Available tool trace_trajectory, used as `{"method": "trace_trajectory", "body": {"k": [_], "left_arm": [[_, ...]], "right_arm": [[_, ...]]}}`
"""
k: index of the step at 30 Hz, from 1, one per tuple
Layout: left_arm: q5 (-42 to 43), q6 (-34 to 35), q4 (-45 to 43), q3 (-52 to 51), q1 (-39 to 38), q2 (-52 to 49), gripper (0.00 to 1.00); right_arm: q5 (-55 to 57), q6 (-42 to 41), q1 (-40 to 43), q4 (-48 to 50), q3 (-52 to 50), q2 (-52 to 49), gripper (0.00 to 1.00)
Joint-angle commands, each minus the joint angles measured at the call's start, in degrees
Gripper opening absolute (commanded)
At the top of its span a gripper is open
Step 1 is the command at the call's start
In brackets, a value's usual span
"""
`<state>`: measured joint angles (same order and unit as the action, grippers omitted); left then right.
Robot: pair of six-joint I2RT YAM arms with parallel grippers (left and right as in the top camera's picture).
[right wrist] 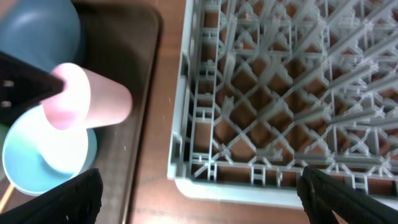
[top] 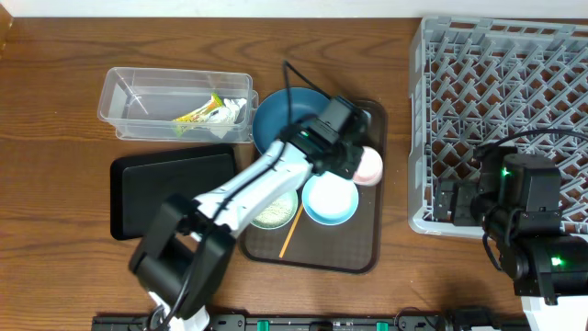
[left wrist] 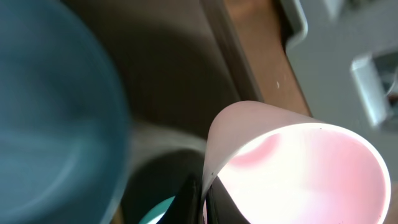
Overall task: Sort waste into correct bins and load items into the dishwasher rack
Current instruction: 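Grasp the pink cup with the left gripper and lift it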
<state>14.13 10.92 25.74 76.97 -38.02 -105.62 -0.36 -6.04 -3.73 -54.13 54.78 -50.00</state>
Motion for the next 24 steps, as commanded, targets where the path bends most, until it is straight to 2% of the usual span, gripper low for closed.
{"method": "trace_trajectory", "body": {"k": [1, 8, 11, 14, 18, 22, 24], "left_arm": [[6.43, 4.68, 0.39, 1.62, 5.46, 6.67, 0.06], [27.39, 7.72, 2.54, 1.6, 18.25, 10.27, 0.06], [37.05, 7.85, 4.57, 1.57, 22.69, 10.16, 0.06], [45.62, 7.78, 5.79, 1.42, 25.68, 10.16, 0.06], [56.46, 6.4, 5.7, 1.03, 26.97, 10.16, 0.06], [57.94, 5.68, 5.7, 1.03, 26.4, 10.16, 0.06], [59.71, 5.66, 5.62, 1.03, 25.92, 10.16, 0.06]], "right_arm": [[0.57, 0.35, -0.42, 2.56, 0.28, -1.07, 0.99], [0.42, 0.28, -0.42, 10.08, 0.28, -6.97, 0.99], [-4.68, 0.35, -0.42, 11.87, 0.28, -10.05, 0.99], [-17.44, 3.28, -0.42, 13.42, 0.28, -12.52, 0.99], [-40.72, 9.49, -0.42, 18.58, 0.28, -15.39, 0.99], [-60.19, 18.01, -0.44, 21.84, 0.28, -16.79, 0.99], [-65.96, 20.98, -0.44, 22.95, 0.28, -17.25, 0.99]]}}
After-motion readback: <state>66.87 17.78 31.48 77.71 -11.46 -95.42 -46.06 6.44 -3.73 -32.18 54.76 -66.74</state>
